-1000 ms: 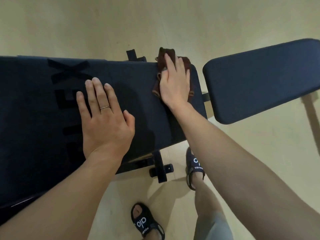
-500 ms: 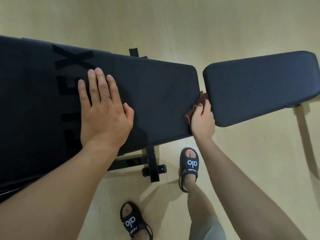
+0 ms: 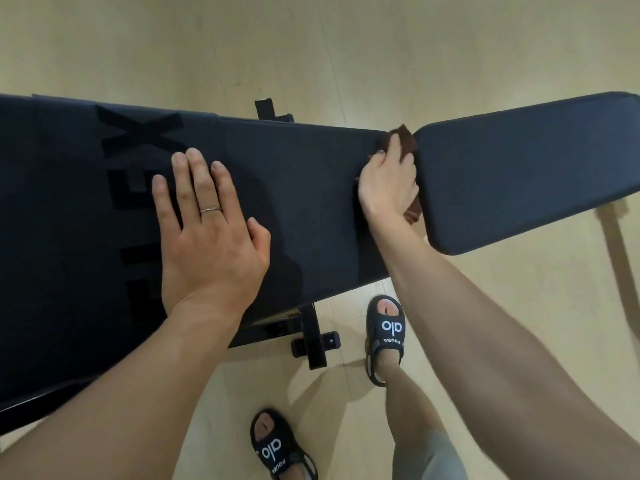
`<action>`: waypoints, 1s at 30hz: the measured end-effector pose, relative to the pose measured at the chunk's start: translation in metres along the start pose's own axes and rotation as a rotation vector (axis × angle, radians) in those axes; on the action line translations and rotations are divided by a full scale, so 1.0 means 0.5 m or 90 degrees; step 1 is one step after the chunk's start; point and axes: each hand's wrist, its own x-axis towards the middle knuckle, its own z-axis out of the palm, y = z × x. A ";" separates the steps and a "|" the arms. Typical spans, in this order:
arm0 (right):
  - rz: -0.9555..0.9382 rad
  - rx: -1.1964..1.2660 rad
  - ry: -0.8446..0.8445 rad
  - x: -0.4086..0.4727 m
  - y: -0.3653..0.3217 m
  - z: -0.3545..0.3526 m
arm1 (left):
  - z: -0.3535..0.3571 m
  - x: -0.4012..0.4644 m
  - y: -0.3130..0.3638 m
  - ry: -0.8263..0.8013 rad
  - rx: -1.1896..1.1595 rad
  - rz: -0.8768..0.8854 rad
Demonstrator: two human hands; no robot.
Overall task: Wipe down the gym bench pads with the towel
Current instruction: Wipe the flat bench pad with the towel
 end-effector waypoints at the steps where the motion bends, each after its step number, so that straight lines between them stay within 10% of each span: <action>1: -0.062 -0.008 0.008 -0.044 0.010 -0.002 | 0.000 -0.001 0.000 0.001 -0.006 -0.001; 6: -0.360 -0.017 -0.094 -0.368 0.072 -0.027 | -0.005 -0.001 0.001 0.000 -0.018 -0.008; 12: -0.533 0.037 -0.121 -0.169 0.003 -0.025 | 0.003 -0.005 -0.001 0.008 -0.015 -0.003; 23: -0.294 -0.011 -0.035 -0.079 0.042 -0.025 | 0.007 0.001 0.002 -0.044 0.001 -0.020; 30: -0.108 0.019 -0.372 -0.221 0.146 -0.230 | -0.180 -0.042 0.117 -0.362 -0.232 0.010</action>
